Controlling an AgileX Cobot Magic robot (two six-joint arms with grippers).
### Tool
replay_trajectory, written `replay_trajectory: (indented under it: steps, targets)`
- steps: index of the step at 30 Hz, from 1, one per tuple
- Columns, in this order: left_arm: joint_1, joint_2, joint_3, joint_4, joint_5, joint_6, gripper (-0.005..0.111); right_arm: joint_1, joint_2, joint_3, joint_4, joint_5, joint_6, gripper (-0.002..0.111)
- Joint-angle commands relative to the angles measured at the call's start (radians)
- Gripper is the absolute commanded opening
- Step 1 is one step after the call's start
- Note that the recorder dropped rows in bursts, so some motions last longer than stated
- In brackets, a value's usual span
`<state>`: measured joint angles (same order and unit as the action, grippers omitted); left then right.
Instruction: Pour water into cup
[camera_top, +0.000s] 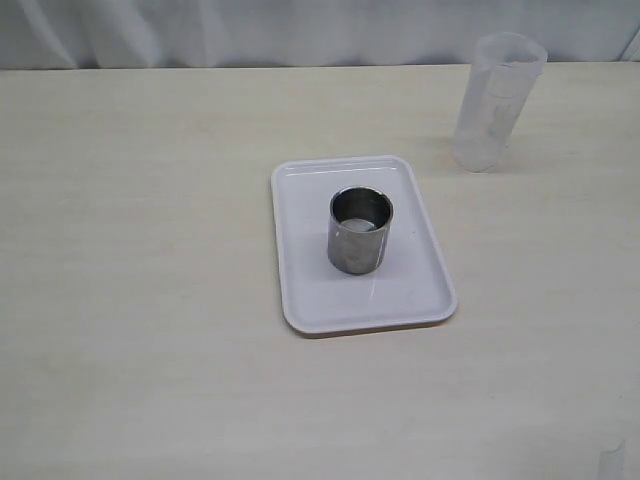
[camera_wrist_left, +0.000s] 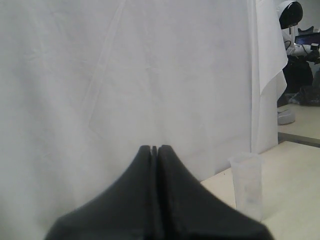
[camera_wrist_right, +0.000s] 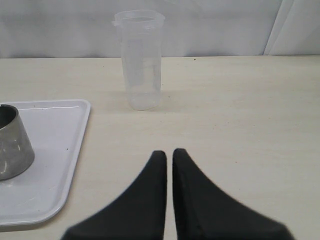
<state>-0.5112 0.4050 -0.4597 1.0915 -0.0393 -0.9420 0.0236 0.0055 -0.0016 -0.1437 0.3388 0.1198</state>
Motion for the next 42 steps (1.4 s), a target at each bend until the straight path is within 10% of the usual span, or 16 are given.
replay_trajectory:
  steps: [1,17,36,42]
  targets:
    - [0.004,-0.003,0.000,-0.012,0.004,-0.006,0.000,0.003,-0.006,0.002,0.002,0.003,-0.004,0.004]
    - [0.004,-0.003,0.000,-0.032,0.004,-0.006,0.000,0.003,-0.006,0.002,0.002,0.003,-0.004,0.004]
    - [0.017,-0.003,0.000,-0.906,0.004,-0.005,0.000,0.003,-0.006,0.002,0.002,0.003,-0.004,0.004]
    - [0.110,-0.003,0.000,-0.958,0.004,-0.004,0.000,0.003,-0.006,0.002,0.002,0.003,-0.004,0.004]
